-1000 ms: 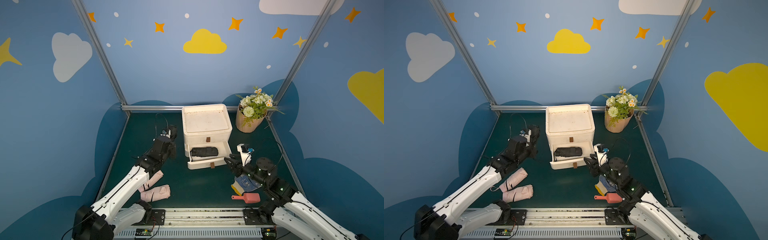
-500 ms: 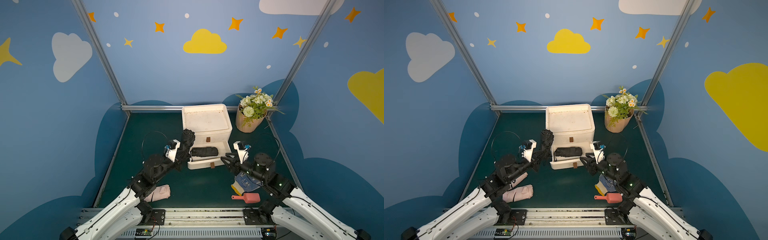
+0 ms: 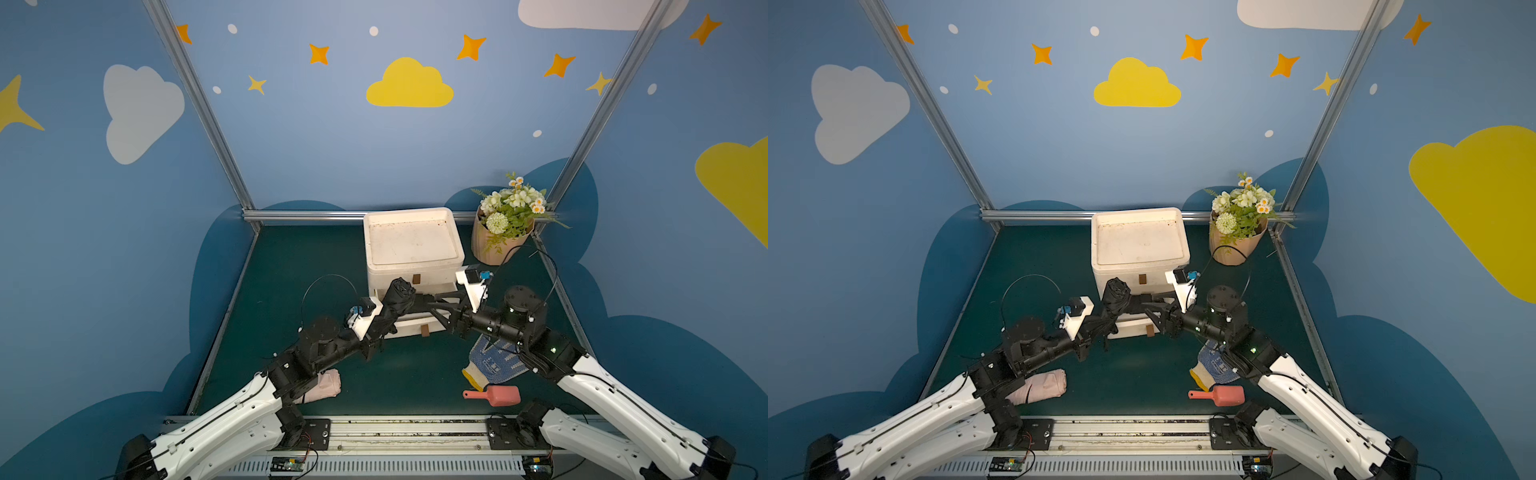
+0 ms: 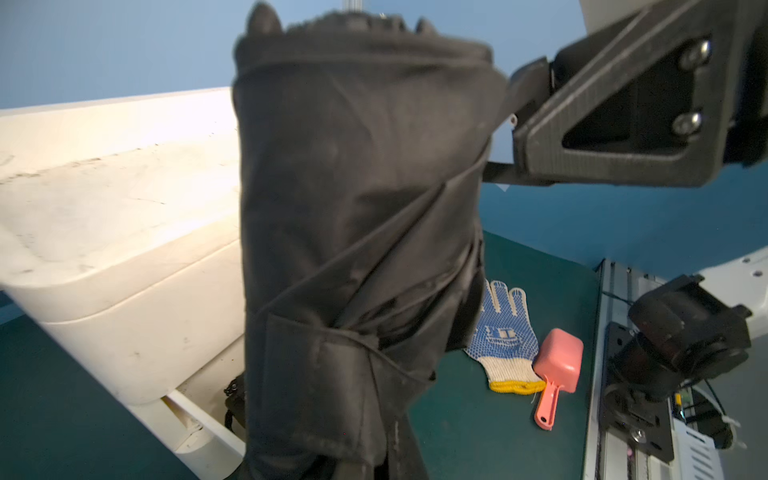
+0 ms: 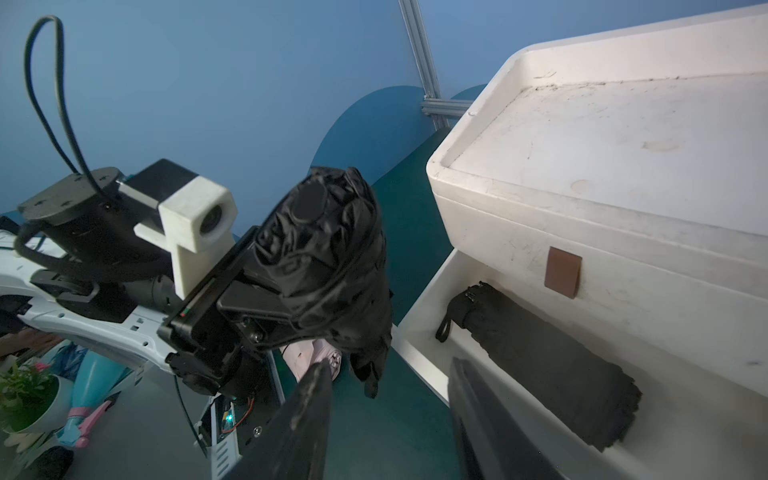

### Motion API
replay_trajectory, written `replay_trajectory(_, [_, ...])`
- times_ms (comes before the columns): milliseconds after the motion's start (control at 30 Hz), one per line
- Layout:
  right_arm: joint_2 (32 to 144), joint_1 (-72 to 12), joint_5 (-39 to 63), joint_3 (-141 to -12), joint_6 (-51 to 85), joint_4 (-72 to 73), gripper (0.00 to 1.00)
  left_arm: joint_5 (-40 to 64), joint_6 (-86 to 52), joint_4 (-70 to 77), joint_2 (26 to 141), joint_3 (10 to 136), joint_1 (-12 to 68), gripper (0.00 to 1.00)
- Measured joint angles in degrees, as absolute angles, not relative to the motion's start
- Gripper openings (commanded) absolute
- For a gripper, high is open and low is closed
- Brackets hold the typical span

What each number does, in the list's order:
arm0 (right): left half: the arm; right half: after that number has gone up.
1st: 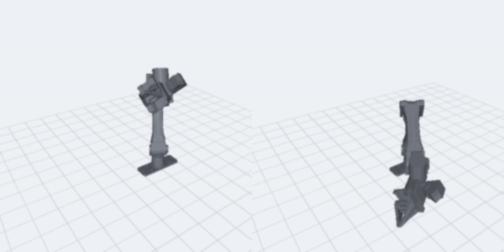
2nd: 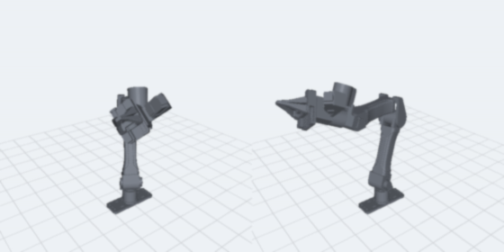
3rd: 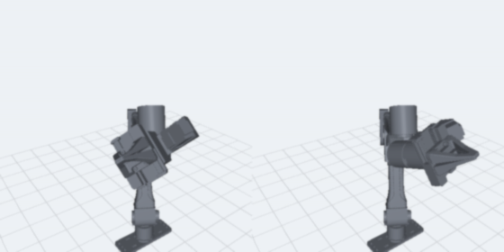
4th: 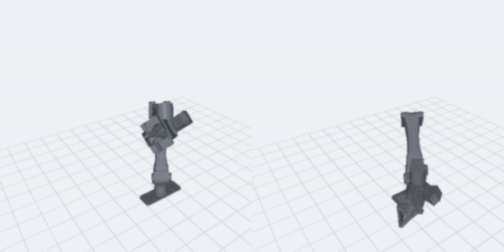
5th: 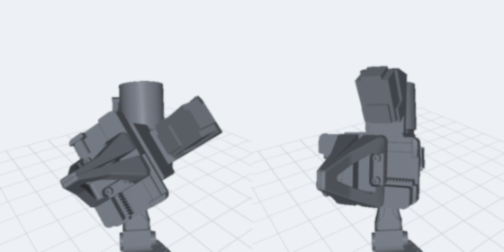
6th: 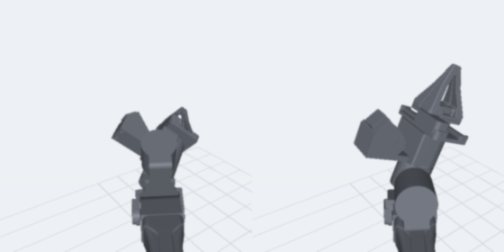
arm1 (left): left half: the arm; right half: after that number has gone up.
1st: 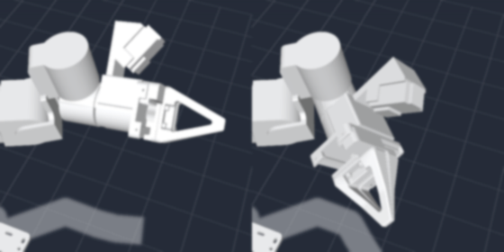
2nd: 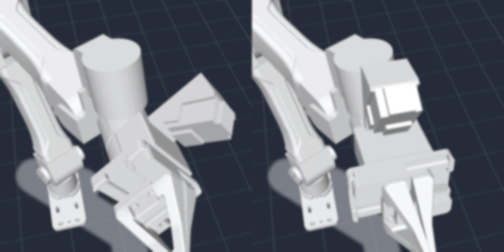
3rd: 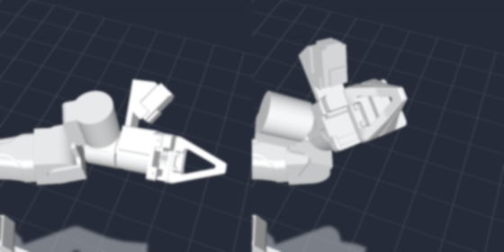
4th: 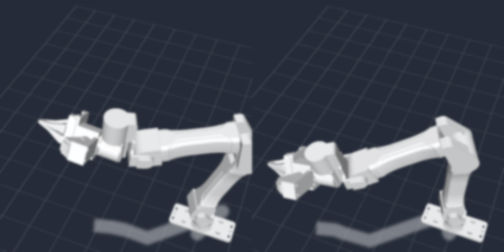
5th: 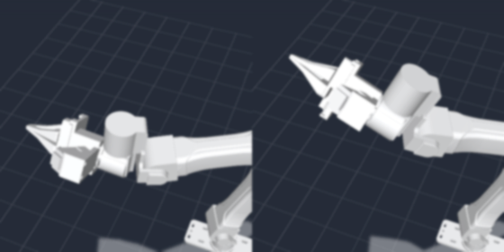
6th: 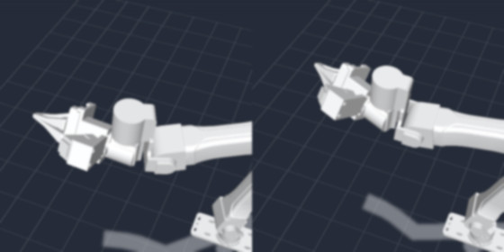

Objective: Place the umbrella in the drawer by color
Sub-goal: Place the umbrella in the drawer.

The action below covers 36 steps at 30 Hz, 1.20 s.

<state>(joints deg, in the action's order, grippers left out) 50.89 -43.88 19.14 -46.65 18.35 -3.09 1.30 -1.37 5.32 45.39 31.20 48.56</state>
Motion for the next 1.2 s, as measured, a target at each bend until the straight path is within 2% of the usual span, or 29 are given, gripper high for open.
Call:
replay_trajectory(333, [52.8,-45.3,20.4,-48.2,19.4,-2.4,0.49,-9.3,4.9,2.8,54.3,37.1,57.4,0.03])
replay_trajectory(400, [52.8,-45.3,19.7,-48.2,19.4,-2.4,0.43,-10.9,5.7,2.6,55.1,37.7,58.3,0.02])
replay_trajectory(433, [52.8,-45.3,19.3,-48.2,19.5,-2.4,0.36,-11.7,6.1,2.6,55.5,37.9,58.8,0.03])
replay_trajectory(500, [52.8,-45.3,18.8,-48.2,19.8,-2.4,0.21,-12.8,6.6,2.5,56.0,38.2,59.5,0.02])
replay_trajectory(567, [52.7,-45.3,18.0,-48.1,20.1,-2.3,0.01,-14.2,7.2,2.5,56.6,38.6,60.2,0.03])
replay_trajectory(767, [52.5,-45.3,16.7,-47.7,20.4,-2.3,0.0,-16.8,7.8,2.3,57.3,38.9,61.6,0.03])
replay_trajectory(800, [52.4,-45.4,16.6,-47.7,20.6,-2.3,0.0,-17.0,7.8,2.3,57.3,38.9,61.7,0.08])
replay_trajectory(967, [50.5,-45.7,14.3,-47.1,22.4,-2.3,0.0,-17.5,7.9,2.7,56.4,38.9,62.3,0.44])
replay_trajectory(1133, [42.4,-46.2,8.6,-43.5,24.8,-2.2,0.0,-18.0,7.4,4.1,51.2,38.9,62.7,0.66])
replay_trajectory(1167, [40.7,-46.2,7.4,-42.9,24.9,-2.2,0.0,-18.3,7.2,4.2,49.7,38.9,62.7,0.78])
replay_trajectory(1200, [38.6,-46.2,5.7,-42.1,24.9,-2.2,0.0,-18.8,6.8,4.3,48.0,38.9,62.7,1.0])
